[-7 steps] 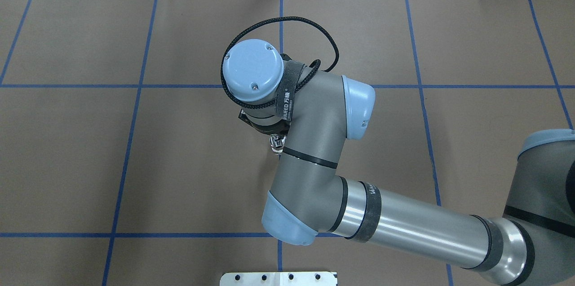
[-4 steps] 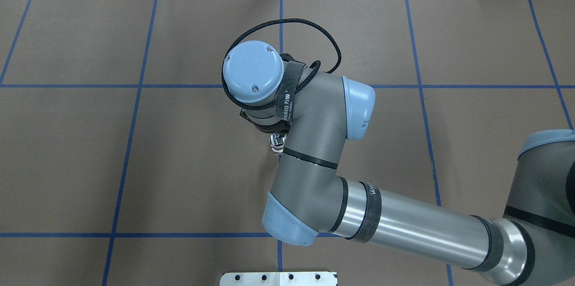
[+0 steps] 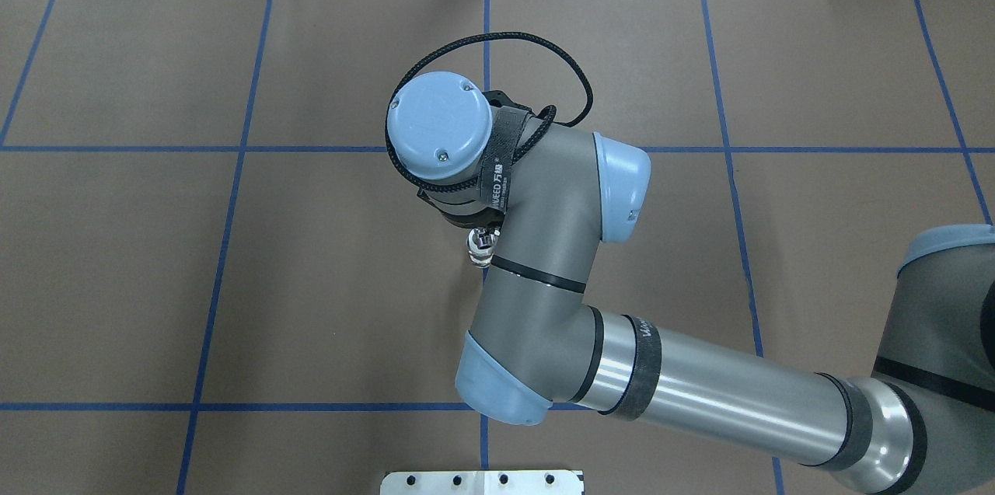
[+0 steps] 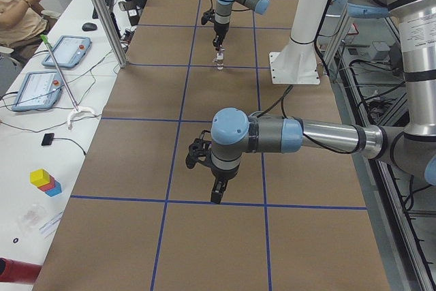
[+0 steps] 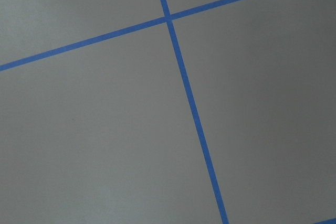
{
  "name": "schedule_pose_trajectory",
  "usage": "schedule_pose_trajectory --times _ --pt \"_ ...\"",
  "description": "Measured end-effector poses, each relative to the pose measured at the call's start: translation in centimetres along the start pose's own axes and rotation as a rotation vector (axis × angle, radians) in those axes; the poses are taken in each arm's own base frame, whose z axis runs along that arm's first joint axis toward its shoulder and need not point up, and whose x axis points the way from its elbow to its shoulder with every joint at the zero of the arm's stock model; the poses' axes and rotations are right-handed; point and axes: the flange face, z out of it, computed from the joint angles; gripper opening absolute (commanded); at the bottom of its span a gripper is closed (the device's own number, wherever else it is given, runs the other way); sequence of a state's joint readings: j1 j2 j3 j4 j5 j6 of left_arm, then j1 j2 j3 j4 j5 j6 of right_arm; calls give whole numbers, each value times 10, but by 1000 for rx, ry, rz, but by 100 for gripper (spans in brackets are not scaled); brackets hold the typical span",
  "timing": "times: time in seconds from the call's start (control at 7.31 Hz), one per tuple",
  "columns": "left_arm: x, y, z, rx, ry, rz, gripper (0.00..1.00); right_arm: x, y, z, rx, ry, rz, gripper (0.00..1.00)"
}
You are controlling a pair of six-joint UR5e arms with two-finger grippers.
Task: Assemble PPR valve and pipe with both arms
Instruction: 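Lower and press the chrome fitting onto the valve top with the right gripper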
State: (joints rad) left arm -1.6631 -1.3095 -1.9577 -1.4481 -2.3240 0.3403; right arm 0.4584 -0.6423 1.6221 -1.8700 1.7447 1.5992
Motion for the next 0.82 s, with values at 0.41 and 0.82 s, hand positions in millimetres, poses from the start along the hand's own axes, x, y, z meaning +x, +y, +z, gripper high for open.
schedule_pose_trajectory --times 0.41,0.82 --pt "0 0 0 1 0 0 100 3 2 3 -1 5 -1 0" --pt "0 0 0 1 0 0 100 2 4 1 -3 -2 10 0"
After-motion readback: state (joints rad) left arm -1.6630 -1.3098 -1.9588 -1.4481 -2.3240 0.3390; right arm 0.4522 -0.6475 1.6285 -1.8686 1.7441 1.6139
